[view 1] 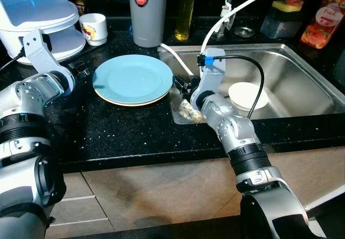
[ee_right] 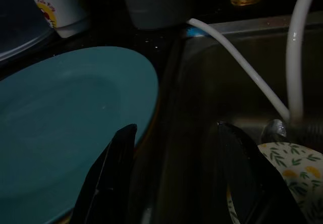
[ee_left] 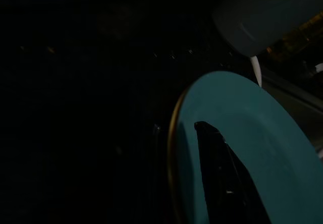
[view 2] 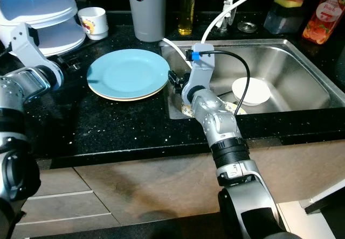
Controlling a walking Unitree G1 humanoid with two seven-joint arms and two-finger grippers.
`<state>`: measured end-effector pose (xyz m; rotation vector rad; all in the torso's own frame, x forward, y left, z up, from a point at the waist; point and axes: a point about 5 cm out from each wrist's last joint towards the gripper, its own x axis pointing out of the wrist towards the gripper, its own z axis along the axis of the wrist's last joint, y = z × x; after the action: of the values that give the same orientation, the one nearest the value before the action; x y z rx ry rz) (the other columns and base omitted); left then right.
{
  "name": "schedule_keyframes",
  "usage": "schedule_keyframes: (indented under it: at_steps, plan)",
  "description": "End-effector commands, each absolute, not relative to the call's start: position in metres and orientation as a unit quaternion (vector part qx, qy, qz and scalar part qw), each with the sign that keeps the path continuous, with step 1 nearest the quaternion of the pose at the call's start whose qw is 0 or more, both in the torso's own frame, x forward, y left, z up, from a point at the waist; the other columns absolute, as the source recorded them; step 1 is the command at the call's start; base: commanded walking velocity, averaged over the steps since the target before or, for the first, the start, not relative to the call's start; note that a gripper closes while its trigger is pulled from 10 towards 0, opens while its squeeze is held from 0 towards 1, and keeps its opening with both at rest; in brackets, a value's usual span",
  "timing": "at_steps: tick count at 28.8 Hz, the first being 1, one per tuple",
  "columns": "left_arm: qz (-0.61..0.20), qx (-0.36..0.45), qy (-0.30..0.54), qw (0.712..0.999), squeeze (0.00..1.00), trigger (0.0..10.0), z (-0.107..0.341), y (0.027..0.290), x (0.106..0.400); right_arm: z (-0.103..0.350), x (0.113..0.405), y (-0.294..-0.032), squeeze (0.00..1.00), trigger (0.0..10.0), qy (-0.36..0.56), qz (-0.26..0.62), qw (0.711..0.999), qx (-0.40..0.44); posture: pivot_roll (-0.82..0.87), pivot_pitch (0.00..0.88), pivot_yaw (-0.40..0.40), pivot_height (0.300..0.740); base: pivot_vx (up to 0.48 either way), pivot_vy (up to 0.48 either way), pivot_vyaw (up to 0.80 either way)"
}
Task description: Kitchen organization
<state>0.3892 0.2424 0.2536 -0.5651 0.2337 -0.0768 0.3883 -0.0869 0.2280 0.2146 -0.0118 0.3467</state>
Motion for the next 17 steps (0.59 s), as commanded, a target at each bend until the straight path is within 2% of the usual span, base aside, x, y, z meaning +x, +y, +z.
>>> schedule_keyframes:
  at_steps: [1,6,7,9,10,11,12,17]
  plan:
    - [-0.041,-0.288,0.116,0.950,0.00,10.0,0.255,0.236,0.394,0.227,0.388,-0.084,0.00,10.0,-0.007,0.177,0.979,0.102,0.15,0.073,-0.021,0.740,0.000,0.000,0.00]
    - [-0.046,-0.304,0.125,0.943,0.00,10.0,0.252,0.230,0.401,0.226,0.391,-0.085,0.00,10.0,-0.006,0.172,0.980,0.100,0.15,0.070,-0.020,0.740,0.000,0.000,0.00]
    - [-0.043,-0.304,0.125,0.943,0.00,9.7,0.251,0.230,0.402,0.225,0.391,-0.086,0.00,10.0,-0.005,0.170,0.980,0.100,0.15,0.067,-0.019,0.740,0.000,0.000,0.00]
    - [-0.039,-0.305,0.128,0.943,0.00,4.6,0.248,0.230,0.403,0.224,0.391,-0.087,0.00,10.0,-0.003,0.168,0.981,0.100,0.15,0.066,-0.019,0.740,0.000,0.000,0.00]
    - [-0.036,-0.305,0.131,0.943,0.00,2.8,0.246,0.230,0.403,0.224,0.391,-0.087,0.00,10.0,-0.003,0.168,0.981,0.100,0.15,0.066,-0.019,0.740,0.000,0.000,0.00]
    - [-0.035,-0.304,0.133,0.943,0.00,2.8,0.245,0.230,0.403,0.224,0.391,-0.087,0.00,10.0,-0.003,0.168,0.981,0.100,0.15,0.066,-0.019,0.740,0.000,0.000,0.00]
    - [-0.035,-0.301,0.135,0.943,0.00,0.0,0.244,0.230,0.403,0.224,0.392,-0.087,0.00,10.0,-0.003,0.167,0.981,0.100,0.15,0.066,-0.018,0.740,0.000,0.000,0.00]
    - [-0.029,-0.302,0.138,0.943,0.00,0.0,0.245,0.233,0.404,0.224,0.392,-0.090,0.00,10.0,-0.004,0.165,0.981,0.101,0.15,0.068,-0.017,0.740,0.000,0.000,0.00]
